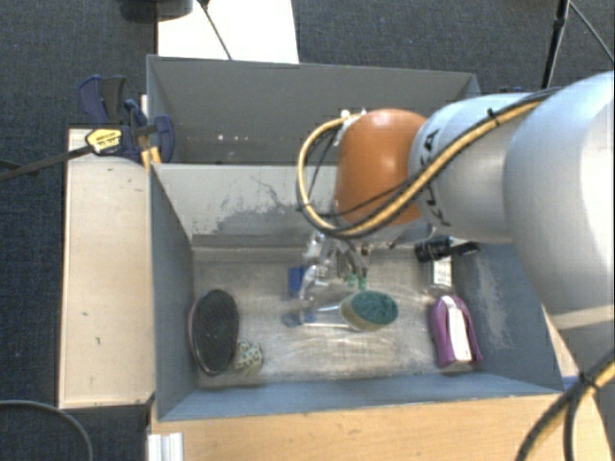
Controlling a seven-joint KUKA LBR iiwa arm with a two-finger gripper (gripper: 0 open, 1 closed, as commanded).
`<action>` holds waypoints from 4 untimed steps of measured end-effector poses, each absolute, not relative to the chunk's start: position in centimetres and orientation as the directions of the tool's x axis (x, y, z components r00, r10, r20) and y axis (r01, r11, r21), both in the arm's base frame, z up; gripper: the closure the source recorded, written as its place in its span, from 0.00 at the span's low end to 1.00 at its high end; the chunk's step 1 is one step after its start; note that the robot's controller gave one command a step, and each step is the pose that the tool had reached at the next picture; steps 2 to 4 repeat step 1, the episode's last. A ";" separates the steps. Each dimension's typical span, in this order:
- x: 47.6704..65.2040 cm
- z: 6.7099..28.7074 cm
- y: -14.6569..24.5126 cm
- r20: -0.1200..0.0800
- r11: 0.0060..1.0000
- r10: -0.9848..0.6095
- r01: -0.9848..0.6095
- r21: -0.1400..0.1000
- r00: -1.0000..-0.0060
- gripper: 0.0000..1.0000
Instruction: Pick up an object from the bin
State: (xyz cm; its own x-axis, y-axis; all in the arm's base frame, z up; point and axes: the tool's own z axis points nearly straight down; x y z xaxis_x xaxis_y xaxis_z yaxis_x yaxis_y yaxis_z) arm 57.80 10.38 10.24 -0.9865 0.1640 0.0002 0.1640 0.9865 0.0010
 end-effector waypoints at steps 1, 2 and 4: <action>57.4 24.8 11.4 -0.010 0.981 0.193 0.193 0.005 -0.981 1.00; 57.4 24.8 11.4 -0.010 0.981 0.193 0.193 0.005 -0.981 1.00; 57.4 24.8 11.4 -0.010 0.981 0.193 0.193 0.005 -0.981 1.00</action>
Offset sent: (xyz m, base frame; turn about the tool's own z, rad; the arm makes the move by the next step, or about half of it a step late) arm -0.0056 0.0093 0.1396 0.0334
